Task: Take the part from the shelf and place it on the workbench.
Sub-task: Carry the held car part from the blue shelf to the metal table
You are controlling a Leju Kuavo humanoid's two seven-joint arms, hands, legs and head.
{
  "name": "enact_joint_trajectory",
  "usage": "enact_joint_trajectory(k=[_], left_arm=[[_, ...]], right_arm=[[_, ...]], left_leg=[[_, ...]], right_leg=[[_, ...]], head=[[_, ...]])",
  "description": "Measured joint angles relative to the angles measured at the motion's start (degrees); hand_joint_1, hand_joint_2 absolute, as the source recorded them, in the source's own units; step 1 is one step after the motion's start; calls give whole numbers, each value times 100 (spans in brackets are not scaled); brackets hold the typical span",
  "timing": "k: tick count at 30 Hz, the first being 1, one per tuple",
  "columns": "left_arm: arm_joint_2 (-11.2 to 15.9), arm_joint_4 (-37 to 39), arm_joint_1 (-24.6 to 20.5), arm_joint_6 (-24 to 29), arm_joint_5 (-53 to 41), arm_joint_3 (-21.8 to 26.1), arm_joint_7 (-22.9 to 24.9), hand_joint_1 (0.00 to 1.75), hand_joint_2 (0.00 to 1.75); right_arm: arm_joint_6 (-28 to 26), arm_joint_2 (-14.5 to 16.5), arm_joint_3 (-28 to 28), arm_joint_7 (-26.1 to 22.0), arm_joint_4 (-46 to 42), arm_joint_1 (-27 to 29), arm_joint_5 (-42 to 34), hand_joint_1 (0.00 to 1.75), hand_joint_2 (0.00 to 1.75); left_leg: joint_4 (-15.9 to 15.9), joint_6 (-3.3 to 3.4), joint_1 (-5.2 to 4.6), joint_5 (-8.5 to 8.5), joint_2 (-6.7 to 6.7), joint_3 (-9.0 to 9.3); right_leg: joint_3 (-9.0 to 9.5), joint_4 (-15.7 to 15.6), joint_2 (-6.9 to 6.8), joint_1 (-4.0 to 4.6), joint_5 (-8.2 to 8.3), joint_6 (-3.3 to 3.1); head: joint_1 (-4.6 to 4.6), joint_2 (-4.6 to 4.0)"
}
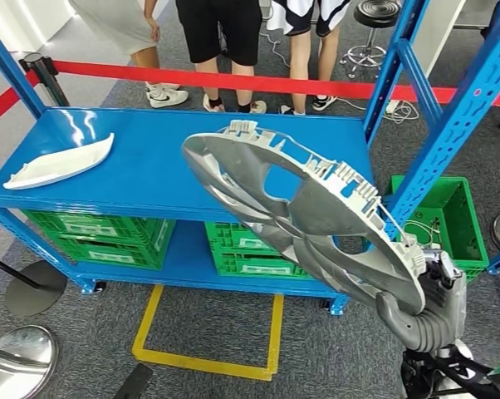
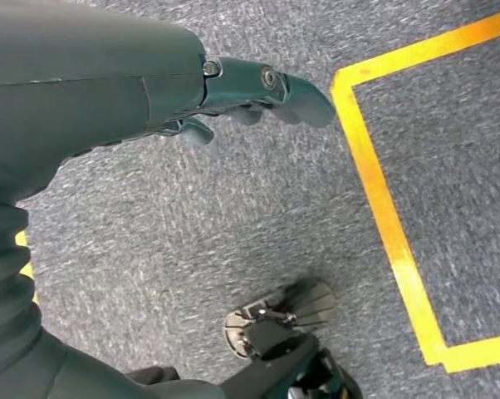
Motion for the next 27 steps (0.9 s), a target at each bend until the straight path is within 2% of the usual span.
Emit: enact_joint_trajectory(k=[1, 2, 3, 4, 5, 6, 7, 8, 9, 10, 11, 12, 13, 14, 15, 17, 18, 19, 20, 21, 22, 23, 24, 25, 26, 27], left_arm=[[-1, 0, -10, -1, 0, -1, -3, 0, 175], [-2, 0, -21, -3, -1, -1, -4, 0, 175], [-3, 0, -30, -4, -4, -1, -5, 0, 175], [-4, 0, -36, -5, -9, -2, -4, 0, 175], [-5, 0, -40, -6, -16, -2, -4, 0, 175], [-5, 0, -47, -7, -26, -3, -2, 0, 175], [-6, 0, -59, -9, -34, -4, 1, 0, 175], [-8, 0, -75, -13, -43, -6, 4, 0, 175], [-10, 0, -95, -16, -50, -8, 8, 0, 175], [-12, 0, -110, -19, -55, -10, 10, 0, 175], [-13, 0, -114, -22, -61, -13, 13, 0, 175], [-10, 0, -108, -25, -64, -15, 14, 0, 175], [-4, 0, -97, -30, -68, -18, 16, 0, 175], [6, 0, -88, -34, -72, -22, 19, 0, 175], [16, 0, -86, -39, -73, -29, 21, 0, 175], [31, 0, -96, -46, -78, -54, 23, 0, 175], [32, 0, -98, -49, -82, -69, 22, 0, 175], [33, 0, -98, -50, -87, -82, 21, 0, 175], [33, 0, -97, -51, -91, -92, 19, 0, 175], [33, 0, -97, -51, -97, -99, 15, 0, 175], [32, 0, -98, -51, -100, -104, 10, 0, 175], [31, 0, -99, -50, -102, -106, 5, 0, 175], [30, 0, -99, -50, -104, -107, 0, 0, 175], [30, 0, -98, -49, -105, -108, -4, 0, 175], [31, 0, -98, -48, -105, -108, -8, 0, 175], [33, 0, -96, -47, -105, -108, -12, 0, 175]], right_arm=[[7, 3, 0, -3, -1, -3, 1, 175, 175], [13, 5, 0, -5, -1, -5, 2, 175, 175], [20, 7, 0, -7, -1, -7, 4, 175, 175], [25, 7, -1, -10, -1, -9, 7, 175, 175], [29, 7, -1, -12, -1, -13, 10, 175, 175], [33, 7, -2, -14, -1, -19, 14, 175, 175], [36, 7, -2, -15, -3, -27, 16, 175, 175], [38, 7, -4, -16, -10, -34, 18, 175, 175], [41, 7, -6, -18, -17, -45, 20, 175, 175], [45, 8, -8, -21, -24, -55, 20, 175, 175], [50, 9, -10, -25, -28, -63, 20, 175, 175], [56, 10, -11, -28, -28, -69, 20, 175, 175], [63, 10, -14, -30, -28, -65, 19, 175, 175], [75, 11, -21, -31, -27, -59, 20, 175, 175], [87, 11, -30, -31, -27, -57, 21, 175, 175], [109, 11, -45, -32, -27, -61, 22, 175, 175], [113, 11, -46, -32, -27, -62, 22, 175, 175], [115, 12, -46, -33, -27, -58, 22, 175, 175], [115, 14, -47, -33, -27, -54, 22, 175, 175], [117, 16, -48, -33, -27, -51, 22, 175, 175], [119, 19, -49, -33, -27, -51, 22, 175, 175], [122, 21, -50, -33, -27, -55, 22, 175, 175], [126, 25, -50, -33, -31, -59, 24, 175, 175], [128, 28, -51, -35, -36, -57, 25, 175, 175], [130, 33, -53, -38, -43, -57, 25, 175, 175], [133, 42, -55, -42, -51, -53, 26, 175, 175]], left_leg=[[356, -37, 19, -307, 2, -104], [733, -67, 41, -533, 2, -192], [1023, -90, 59, -625, 3, -234], [1163, -108, 75, -575, 3, -202], [1131, -120, 91, -429, 4, -88], [899, -126, 107, -249, 5, 128], [539, -130, 122, -140, 5, 409], [135, -129, 127, -118, 3, 696], [-238, -101, 123, -157, -4, 927], [-481, -64, 106, -217, -9, 1050], [-602, -10, 77, -233, -14, 1080], [-651, 57, 60, -201, -11, 1049], [-656, 110, 48, -142, 2, 1002], [-661, 166, 45, -77, 14, 948], [-665, 209, 48, -9, 26, 882], [-658, 256, 36, 126, 32, 724], [-653, 260, 27, 194, 33, 637], [-646, 259, 19, 261, 34, 547], [-636, 252, 14, 323, 36, 458], [-622, 241, 12, 385, 37, 366], [-607, 226, 12, 442, 38, 283], [-593, 204, 11, 499, 38, 213], [-579, 178, 8, 554, 38, 157], [-573, 150, 6, 606, 37, 128], [-571, 120, 8, 654, 37, 111], [-573, 87, 13, 695, 37, 100]], right_leg=[[-72, 3, -1, -1, 68, -16], [-162, 8, -2, -2, 140, -18], [-254, 13, -4, -2, 208, -10], [-343, 19, -7, -3, 273, 1], [-427, 25, -8, -4, 336, 14], [-505, 31, -10, -6, 398, 30], [-570, 38, -10, -7, 458, 52], [-624, 44, -11, -2, 509, 77], [-666, 49, -15, 3, 568, 108], [-695, 43, -20, 3, 628, 140], [-718, 25, -25, -6, 692, 174], [-739, 5, -27, -26, 759, 208], [-770, 12, -27, -48, 738, 239], [-825, 100, -24, -63, 601, 264], [-900, 305, -21, -69, 354, 282], [-1075, 1025, -18, -68, -268, 298], [-1122, 1394, -17, -67, -448, 300], [-1109, 1644, -17, -65, -487, 296], [-1015, 1719, -18, -64, -398, 289], [-813, 1582, -18, -62, -231, 281], [-527, 1268, -19, -61, -94, 272], [-213, 858, -18, -58, -74, 266], [86, 432, -11, -49, -129, 261], [257, 130, -5, -40, -222, 255], [323, -31, 4, -24, -300, 243], [319, -83, 11, -11, -300, 218]], head=[[-13, 0], [-19, 0], [-20, 0], [-20, 0], [-19, 0], [-20, 0], [-20, 0], [-21, 0], [-17, 0], [-16, 0], [-12, 0], [-11, 0], [-19, 0], [-17, 0], [-17, 0], [0, 0], [3, 0], [6, 0], [5, 0], [4, 0], [5, 0], [6, 0], [3, 0], [-1, 0], [-3, 0], [-6, 0]])
